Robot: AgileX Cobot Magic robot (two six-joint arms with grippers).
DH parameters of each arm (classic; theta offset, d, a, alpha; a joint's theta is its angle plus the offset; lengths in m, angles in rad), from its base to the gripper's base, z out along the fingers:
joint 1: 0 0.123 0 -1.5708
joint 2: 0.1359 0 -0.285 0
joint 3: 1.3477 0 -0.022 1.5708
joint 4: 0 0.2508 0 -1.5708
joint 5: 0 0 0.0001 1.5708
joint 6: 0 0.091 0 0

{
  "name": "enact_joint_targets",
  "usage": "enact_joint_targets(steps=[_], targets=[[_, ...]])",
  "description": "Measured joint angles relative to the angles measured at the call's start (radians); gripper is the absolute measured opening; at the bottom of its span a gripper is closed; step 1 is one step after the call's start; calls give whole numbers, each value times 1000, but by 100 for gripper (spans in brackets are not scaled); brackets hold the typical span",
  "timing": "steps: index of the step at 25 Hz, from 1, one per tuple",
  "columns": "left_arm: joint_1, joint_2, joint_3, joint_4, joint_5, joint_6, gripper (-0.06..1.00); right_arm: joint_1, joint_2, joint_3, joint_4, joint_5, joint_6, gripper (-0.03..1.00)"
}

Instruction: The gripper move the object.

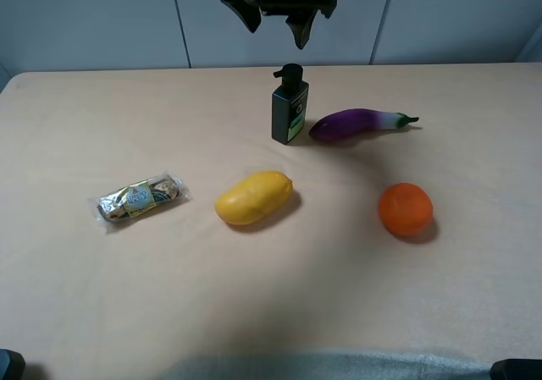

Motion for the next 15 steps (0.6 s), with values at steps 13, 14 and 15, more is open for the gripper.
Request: enact_joint_targets(steps=[13,14,15], targets=[[48,-241,37,12,103,1,77,0,0,0,0,0,0,63],[57,-264,54,23,106,1,77,0,0,0,0,0,0,63],[64,-288,79,33,107,1,77,0,0,0,0,0,0,63]])
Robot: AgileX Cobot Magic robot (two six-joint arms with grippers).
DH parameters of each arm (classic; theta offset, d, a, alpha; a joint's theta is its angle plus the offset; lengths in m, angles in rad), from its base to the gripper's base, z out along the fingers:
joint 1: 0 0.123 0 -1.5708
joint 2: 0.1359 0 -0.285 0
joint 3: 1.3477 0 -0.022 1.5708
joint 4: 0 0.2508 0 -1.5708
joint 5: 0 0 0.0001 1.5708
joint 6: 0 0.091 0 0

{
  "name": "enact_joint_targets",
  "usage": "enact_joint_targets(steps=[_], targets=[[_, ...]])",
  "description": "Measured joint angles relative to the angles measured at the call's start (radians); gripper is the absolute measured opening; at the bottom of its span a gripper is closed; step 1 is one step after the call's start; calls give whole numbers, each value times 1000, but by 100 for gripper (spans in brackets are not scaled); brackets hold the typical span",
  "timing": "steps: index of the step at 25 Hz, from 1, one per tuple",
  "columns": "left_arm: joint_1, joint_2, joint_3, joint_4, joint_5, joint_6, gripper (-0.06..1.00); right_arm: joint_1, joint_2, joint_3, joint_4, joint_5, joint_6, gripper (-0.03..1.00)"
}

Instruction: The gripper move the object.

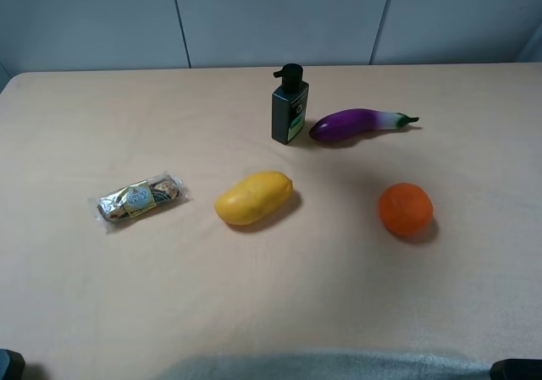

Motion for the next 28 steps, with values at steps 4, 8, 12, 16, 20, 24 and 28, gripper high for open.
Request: enact_joint_targets(steps=[4,8,12,16,20,24,28], targets=[[29,-110,138,28,0,0,77,0,0,0,0,0,0,63],[79,-245,312,34,-2,0,77,0,0,0,0,0,0,63],[153,-390,484,34,-2,0,77,0,0,0,0,0,0,63],[260,-558,656,37,-3,0,77,0,0,0,0,0,0,63],[403,-730,830,39,-4,0,77,0,0,0,0,0,0,63],[534,-914,1002,44,-10,15,77,0,0,0,0,0,0,63],[595,-1120,1167,43,-10,18,77,0,0,0,0,0,0,63]])
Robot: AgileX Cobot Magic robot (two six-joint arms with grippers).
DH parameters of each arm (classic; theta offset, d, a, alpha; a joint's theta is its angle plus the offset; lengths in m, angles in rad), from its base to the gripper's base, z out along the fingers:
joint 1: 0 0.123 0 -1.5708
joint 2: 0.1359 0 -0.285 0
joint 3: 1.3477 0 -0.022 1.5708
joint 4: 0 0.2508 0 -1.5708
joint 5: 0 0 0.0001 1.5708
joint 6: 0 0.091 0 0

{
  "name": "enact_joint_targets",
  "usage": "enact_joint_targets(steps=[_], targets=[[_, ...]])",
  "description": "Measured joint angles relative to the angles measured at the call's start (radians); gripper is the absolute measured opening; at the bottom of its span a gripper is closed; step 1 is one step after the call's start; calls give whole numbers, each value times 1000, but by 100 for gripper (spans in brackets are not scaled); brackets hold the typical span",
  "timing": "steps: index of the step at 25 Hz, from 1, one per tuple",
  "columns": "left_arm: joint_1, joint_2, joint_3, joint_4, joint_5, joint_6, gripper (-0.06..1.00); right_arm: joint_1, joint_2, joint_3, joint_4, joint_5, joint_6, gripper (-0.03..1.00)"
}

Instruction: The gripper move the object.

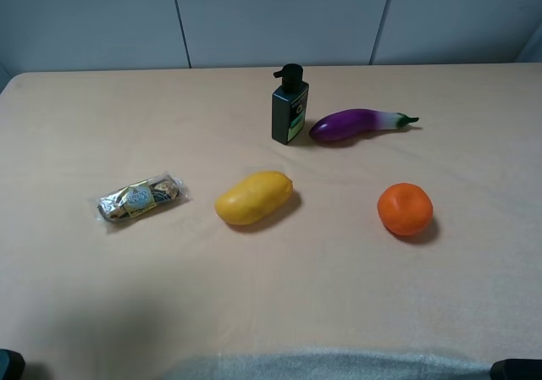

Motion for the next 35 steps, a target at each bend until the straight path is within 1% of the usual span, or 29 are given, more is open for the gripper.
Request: enact_joint_targets(steps=[2,5,7,11,18,24,31,35], targets=[[6,-106,67,-5,0,0,77,0,0,0,0,0,0,63],[12,-269,131,-24,-8,0,77,0,0,0,0,0,0,63],[12,-349,158,-43,-13,2,77,0,0,0,0,0,0,63],[12,-466,215,-55,-17,3,77,0,0,0,0,0,0,63],[12,-531,342,-86,-18,8,77,0,0,0,0,0,0,63],[12,-614,352,-106,-50,8,77,0,0,0,0,0,0,63],[12,-705,356,-108,-54,10,77,0,0,0,0,0,0,63],[12,-741,372,-108,-81,17,77,0,0,0,0,0,0,63]])
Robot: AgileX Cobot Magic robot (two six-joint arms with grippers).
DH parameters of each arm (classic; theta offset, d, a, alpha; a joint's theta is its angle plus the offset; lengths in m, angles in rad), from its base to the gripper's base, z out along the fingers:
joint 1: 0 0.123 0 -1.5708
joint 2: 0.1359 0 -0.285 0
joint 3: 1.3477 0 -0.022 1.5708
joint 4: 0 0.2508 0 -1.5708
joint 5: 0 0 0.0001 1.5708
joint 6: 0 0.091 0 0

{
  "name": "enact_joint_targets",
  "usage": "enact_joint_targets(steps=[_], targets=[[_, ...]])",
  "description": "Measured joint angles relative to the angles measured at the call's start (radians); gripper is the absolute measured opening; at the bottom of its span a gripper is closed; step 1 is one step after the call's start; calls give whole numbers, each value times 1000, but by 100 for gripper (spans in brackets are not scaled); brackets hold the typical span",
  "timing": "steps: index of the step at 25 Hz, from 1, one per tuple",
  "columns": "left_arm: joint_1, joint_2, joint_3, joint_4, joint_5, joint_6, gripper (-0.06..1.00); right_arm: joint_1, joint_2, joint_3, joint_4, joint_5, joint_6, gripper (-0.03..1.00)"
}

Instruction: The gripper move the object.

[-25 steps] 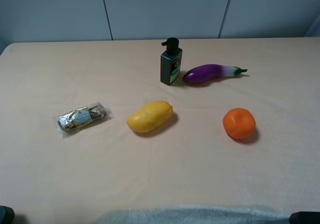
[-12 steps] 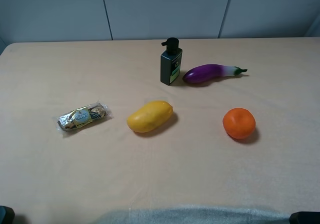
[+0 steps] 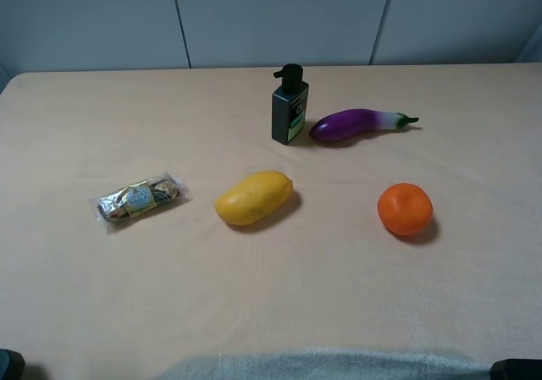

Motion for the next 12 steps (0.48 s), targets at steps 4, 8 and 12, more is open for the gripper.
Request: enact_joint_targets(steps=[4,8,12], targets=[[0,-21,1,-1,-14,7,77,0,0,0,0,0,0,63],[0,-25,11,0,-24,18,77,0,0,0,0,0,0,63],[0,-25,12,0,-24,24,77,0,0,0,0,0,0,63]])
